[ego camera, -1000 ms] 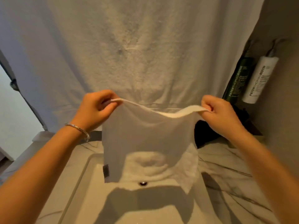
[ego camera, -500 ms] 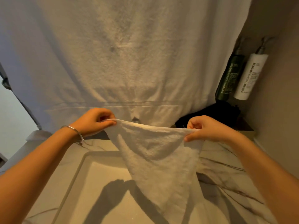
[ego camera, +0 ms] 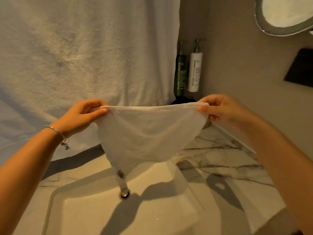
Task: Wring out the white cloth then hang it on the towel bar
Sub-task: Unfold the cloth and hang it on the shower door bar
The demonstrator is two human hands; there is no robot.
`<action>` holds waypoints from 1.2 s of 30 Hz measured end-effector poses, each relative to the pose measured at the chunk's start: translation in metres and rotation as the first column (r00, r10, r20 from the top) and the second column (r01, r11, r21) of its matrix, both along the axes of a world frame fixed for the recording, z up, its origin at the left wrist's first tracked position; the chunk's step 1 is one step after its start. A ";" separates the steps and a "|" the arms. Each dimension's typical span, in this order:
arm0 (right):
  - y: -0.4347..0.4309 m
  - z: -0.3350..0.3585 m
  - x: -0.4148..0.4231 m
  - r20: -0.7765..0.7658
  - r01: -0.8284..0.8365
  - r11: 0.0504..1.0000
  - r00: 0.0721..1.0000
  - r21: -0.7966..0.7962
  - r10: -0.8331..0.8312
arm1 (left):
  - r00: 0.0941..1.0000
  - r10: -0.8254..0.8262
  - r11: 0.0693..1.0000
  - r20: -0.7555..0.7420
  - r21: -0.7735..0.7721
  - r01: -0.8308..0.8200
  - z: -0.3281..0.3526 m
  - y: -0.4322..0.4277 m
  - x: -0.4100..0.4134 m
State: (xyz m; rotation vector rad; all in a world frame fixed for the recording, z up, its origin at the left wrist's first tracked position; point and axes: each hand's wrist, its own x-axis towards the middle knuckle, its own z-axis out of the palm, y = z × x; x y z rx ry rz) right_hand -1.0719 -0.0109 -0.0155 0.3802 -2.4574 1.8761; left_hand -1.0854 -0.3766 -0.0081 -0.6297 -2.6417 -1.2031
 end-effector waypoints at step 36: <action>0.316 -0.044 0.576 -0.191 0.968 -0.241 -0.224 0.067 -0.956 | 0.485 -0.868 0.490 -0.107 -0.029 0.871 -0.047 0.606 0.231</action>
